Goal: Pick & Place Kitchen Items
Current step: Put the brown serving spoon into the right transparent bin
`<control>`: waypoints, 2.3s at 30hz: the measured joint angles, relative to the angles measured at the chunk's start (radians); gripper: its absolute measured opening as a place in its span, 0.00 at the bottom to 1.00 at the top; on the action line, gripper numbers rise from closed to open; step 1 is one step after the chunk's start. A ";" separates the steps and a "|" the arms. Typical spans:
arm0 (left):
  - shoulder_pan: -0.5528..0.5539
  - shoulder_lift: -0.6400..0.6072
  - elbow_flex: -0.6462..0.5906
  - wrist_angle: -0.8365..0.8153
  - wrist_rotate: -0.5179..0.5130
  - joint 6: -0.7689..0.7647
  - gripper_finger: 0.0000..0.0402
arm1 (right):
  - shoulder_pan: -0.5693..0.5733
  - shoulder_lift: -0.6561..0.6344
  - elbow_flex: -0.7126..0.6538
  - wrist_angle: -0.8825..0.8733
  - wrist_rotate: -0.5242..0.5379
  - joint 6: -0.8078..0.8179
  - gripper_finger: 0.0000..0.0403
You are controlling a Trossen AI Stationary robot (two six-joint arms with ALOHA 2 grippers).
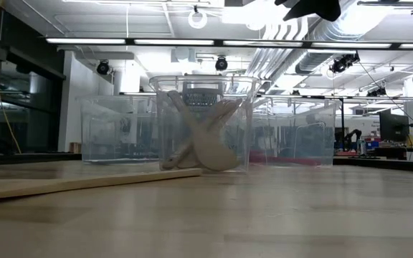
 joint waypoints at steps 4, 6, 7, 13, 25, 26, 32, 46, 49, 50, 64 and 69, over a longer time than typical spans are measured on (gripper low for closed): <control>0.000 0.028 0.001 -0.003 -0.012 0.058 0.67 | 0.000 0.000 0.000 -0.022 -0.001 0.010 0.50; -0.001 0.042 0.002 -0.011 -0.026 0.099 0.66 | 0.000 0.000 0.000 -0.024 -0.003 0.010 0.50; -0.002 0.049 0.003 -0.017 -0.031 0.117 0.65 | 0.000 0.000 0.000 -0.024 -0.003 0.010 0.50; -0.024 0.071 0.002 -0.018 -0.099 0.177 0.57 | 0.000 0.000 0.000 -0.027 -0.004 0.010 0.50; -0.026 0.078 0.000 0.005 -0.111 0.203 0.54 | 0.000 0.000 0.000 -0.041 -0.005 0.010 0.50; -0.026 0.080 0.000 0.005 -0.109 0.203 0.53 | 0.000 0.000 0.000 -0.041 -0.008 0.010 0.50; -0.025 0.095 0.001 0.012 -0.095 0.197 0.44 | 0.000 0.000 0.000 -0.041 -0.033 0.010 0.50; -0.025 0.096 -0.001 0.016 -0.089 0.070 0.20 | 0.000 0.000 0.000 -0.044 -0.038 0.002 0.50; -0.025 0.096 -0.001 0.017 -0.089 0.010 0.18 | 0.000 0.000 0.000 -0.044 -0.038 0.000 0.50; -0.025 0.096 -0.001 0.018 -0.087 -0.011 0.18 | 0.000 0.000 0.000 -0.044 -0.040 -0.005 0.50; -0.023 -0.015 -0.009 0.009 -0.100 -0.221 0.18 | 0.000 0.000 0.000 -0.052 -0.064 -0.047 0.50; -0.025 -0.081 -0.009 0.008 -0.110 -0.270 0.18 | -0.001 0.000 0.000 -0.054 -0.064 -0.075 0.50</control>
